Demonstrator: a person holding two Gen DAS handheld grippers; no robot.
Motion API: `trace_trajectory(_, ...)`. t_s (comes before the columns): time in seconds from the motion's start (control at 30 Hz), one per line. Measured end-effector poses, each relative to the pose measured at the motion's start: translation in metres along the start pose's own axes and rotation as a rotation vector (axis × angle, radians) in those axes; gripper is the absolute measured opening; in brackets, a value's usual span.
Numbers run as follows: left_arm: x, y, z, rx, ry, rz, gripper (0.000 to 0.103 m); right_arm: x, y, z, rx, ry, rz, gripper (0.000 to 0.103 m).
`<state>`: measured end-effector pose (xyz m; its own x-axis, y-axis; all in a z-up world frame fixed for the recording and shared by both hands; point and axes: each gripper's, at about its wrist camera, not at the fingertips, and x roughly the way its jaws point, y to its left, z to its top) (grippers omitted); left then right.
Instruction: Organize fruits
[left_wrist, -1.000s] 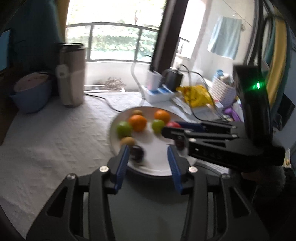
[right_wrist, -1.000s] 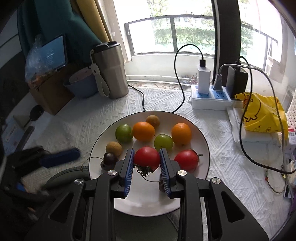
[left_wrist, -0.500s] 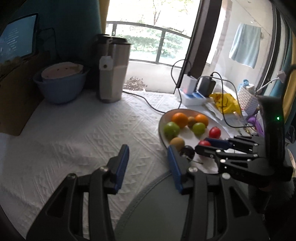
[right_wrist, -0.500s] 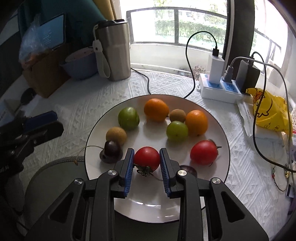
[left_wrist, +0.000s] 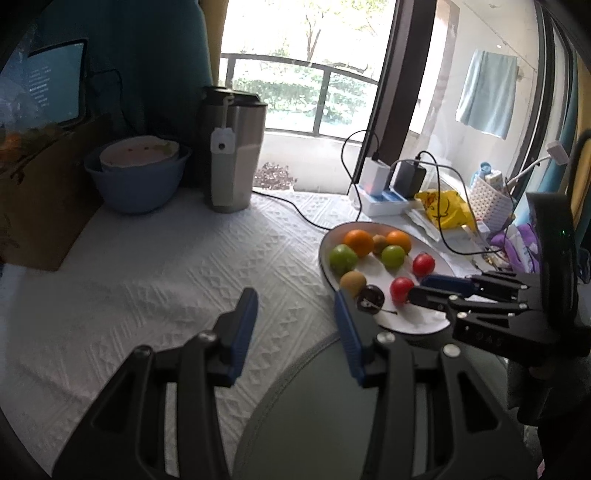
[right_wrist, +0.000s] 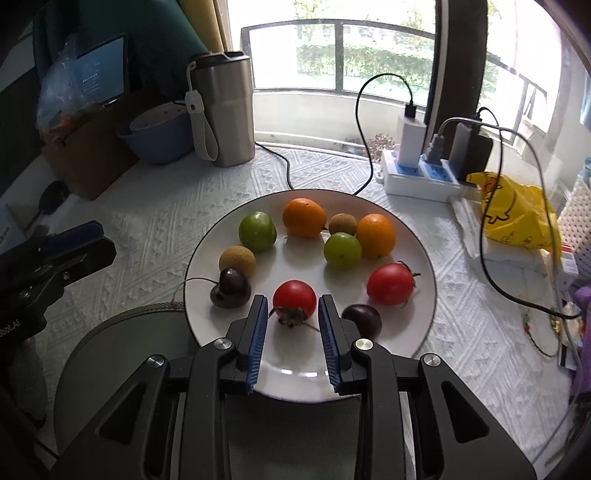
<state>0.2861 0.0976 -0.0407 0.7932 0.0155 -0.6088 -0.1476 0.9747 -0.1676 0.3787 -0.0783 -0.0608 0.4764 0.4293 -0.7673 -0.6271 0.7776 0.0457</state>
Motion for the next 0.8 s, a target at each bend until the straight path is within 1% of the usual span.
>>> trace_trajectory(0.17,-0.016,-0.006,-0.001,0.021,-0.024,0.017,0.046,-0.022,0.005,-0.004,0.012,-0.027,-0.016,0.030)
trace_trajectory(0.27,-0.025,-0.009,-0.002,0.030,-0.033,0.022,0.050,-0.035,0.008,-0.009,0.021,-0.042,-0.025,0.030)
trace_trajectory(0.3,-0.028,-0.010,-0.003,0.030,-0.036,0.022,0.063,-0.038,0.008,-0.010,0.025,-0.044,-0.027,0.030)
trace_trajectory(0.33,-0.032,-0.011,-0.003,0.029,-0.041,0.020,0.078,-0.042,0.009,-0.012,0.030,-0.046,-0.029,0.030)
trace_trajectory(0.4,-0.039,-0.014,-0.004,0.031,-0.051,0.009,0.084,-0.050,0.010,-0.016,0.035,-0.055,-0.035,0.030)
trace_trajectory(0.63,-0.061,-0.029,-0.006,0.061,-0.077,0.006,0.086,-0.080,0.018,-0.029,0.047,-0.087,-0.046,0.030)
trace_trajectory(0.8,-0.078,-0.037,-0.009,0.060,-0.087,0.007,0.086,-0.100,0.025,-0.038,0.051,-0.103,-0.055,0.030)
